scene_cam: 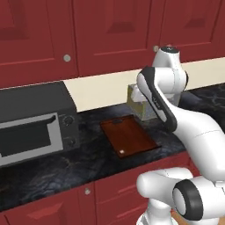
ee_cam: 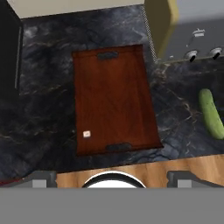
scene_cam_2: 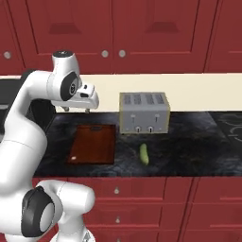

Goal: Place the two vegetables and bowl onto the tray for setting up a vegetable dip station.

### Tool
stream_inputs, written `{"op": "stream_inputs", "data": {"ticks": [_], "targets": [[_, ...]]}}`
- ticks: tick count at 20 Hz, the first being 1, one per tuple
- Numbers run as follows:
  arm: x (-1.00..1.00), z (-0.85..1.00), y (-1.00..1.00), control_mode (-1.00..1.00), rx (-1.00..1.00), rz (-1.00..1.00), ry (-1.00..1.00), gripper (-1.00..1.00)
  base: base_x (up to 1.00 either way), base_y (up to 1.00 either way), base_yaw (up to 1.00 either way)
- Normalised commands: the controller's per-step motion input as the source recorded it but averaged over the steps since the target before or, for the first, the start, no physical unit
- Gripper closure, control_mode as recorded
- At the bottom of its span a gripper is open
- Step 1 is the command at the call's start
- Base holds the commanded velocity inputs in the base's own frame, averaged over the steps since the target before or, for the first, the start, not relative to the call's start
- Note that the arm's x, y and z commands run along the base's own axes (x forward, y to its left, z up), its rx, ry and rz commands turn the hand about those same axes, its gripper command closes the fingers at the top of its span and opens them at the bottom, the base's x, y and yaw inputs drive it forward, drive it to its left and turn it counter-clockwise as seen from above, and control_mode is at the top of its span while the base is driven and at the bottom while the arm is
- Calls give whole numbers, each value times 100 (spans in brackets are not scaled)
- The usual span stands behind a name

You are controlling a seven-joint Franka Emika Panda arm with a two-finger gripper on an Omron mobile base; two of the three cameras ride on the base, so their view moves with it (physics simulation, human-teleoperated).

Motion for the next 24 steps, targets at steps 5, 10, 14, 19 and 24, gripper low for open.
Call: {"op": "stream_inputs", "data": {"ticks": [5,10,14,19,24], "targets": [[0,0,0,100,0,0,0,-100,-3,-3,-41],[0,0,0,100,0,0,0,-100,-3,-5,-43],[0,0,0,100,0,0,0,-100,-1,-6,-46],[0,0,0,100,0,0,0,-100,0,-4,-48],[0,0,0,100,0,0,0,-100,0,-2,-42]]}}
